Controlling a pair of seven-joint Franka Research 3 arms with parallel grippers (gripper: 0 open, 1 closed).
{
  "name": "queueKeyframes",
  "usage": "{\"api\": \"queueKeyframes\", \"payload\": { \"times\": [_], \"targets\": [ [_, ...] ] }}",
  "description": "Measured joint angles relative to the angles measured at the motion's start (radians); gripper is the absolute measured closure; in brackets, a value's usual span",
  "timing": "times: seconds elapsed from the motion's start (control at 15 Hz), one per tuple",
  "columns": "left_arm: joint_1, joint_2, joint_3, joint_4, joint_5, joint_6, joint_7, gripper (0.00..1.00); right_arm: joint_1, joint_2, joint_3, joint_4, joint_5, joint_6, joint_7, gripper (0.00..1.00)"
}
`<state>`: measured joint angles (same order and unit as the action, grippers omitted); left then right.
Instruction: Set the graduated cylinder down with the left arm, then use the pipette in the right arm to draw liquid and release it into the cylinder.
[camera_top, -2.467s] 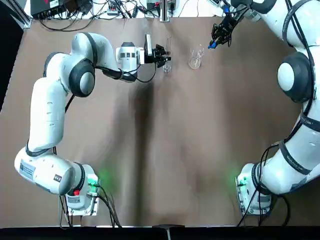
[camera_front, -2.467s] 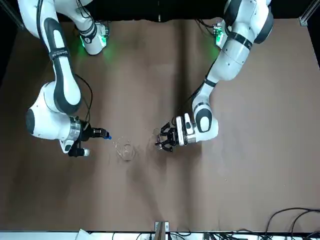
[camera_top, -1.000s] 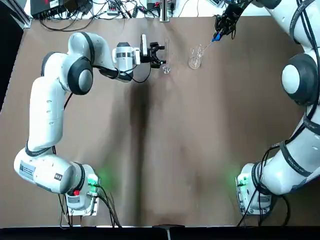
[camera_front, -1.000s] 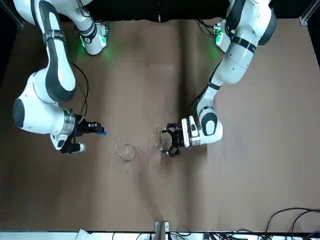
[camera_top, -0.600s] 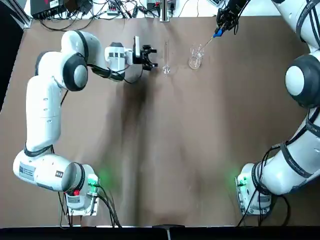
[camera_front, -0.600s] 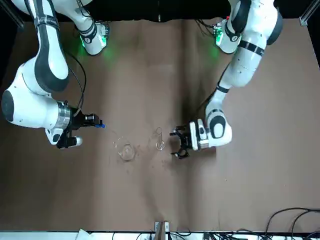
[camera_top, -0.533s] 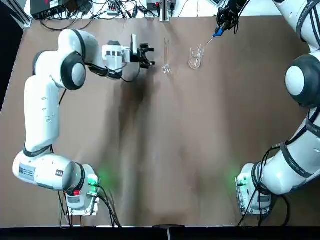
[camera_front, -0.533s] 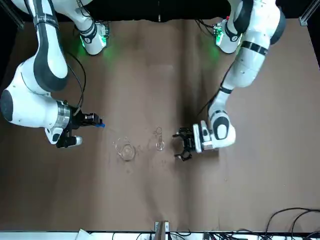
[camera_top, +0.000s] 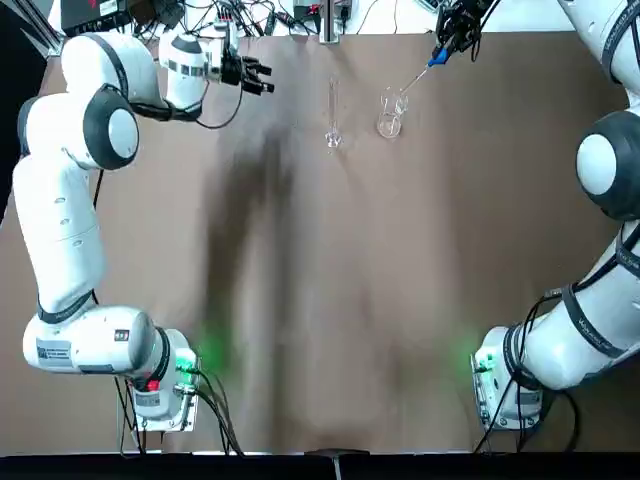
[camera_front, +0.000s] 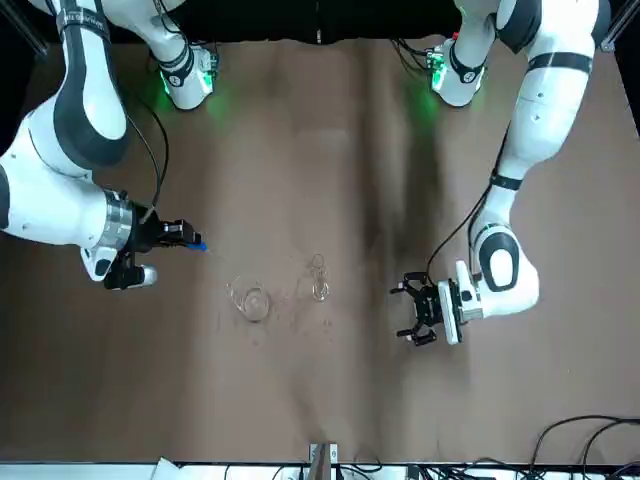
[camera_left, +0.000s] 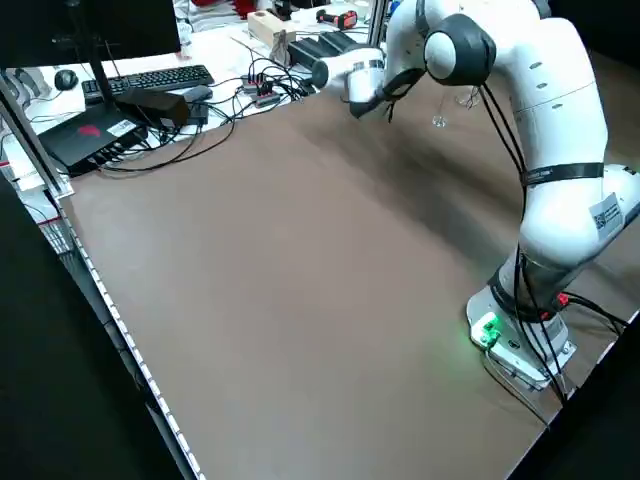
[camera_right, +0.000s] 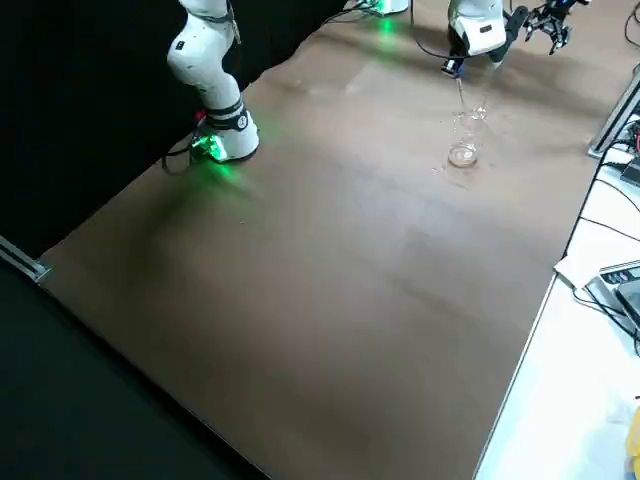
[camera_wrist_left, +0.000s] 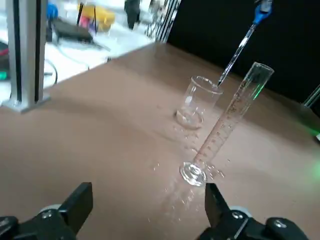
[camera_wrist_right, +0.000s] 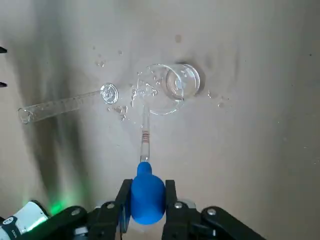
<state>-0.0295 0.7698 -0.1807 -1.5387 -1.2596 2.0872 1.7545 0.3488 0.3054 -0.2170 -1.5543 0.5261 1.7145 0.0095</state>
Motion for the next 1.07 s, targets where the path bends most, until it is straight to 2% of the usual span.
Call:
{"api": "queueKeyframes", "payload": {
  "times": [0.27, 0.47, 0.8, 0.93, 1.07],
  "targets": [
    [0.021, -0.031, 0.003, 0.064, 0.22, 0.002, -0.377, 0.01, -0.001, -0.003, -0.002, 0.025, 0.0, -0.021, 0.001, 0.7],
    [0.034, -0.101, 0.006, 0.089, 0.415, 0.002, -0.658, 0.01, -0.001, -0.015, -0.002, 0.033, 0.0, -0.025, 0.002, 0.7],
    [0.041, -0.23, 0.015, 0.085, 0.84, -0.003, -1.166, 0.01, -0.001, -0.046, -0.001, 0.039, 0.001, -0.057, 0.004, 0.7],
    [0.051, -0.272, 0.016, 0.083, 0.981, -0.05, -1.353, 0.01, 0.0, -0.057, 0.001, 0.04, 0.001, -0.06, 0.008, 0.7],
    [0.059, -0.32, 0.016, 0.083, 1.094, -0.155, -1.506, 0.01, 0.001, -0.066, 0.005, 0.04, 0.002, -0.061, 0.023, 0.7]
  ]
}}
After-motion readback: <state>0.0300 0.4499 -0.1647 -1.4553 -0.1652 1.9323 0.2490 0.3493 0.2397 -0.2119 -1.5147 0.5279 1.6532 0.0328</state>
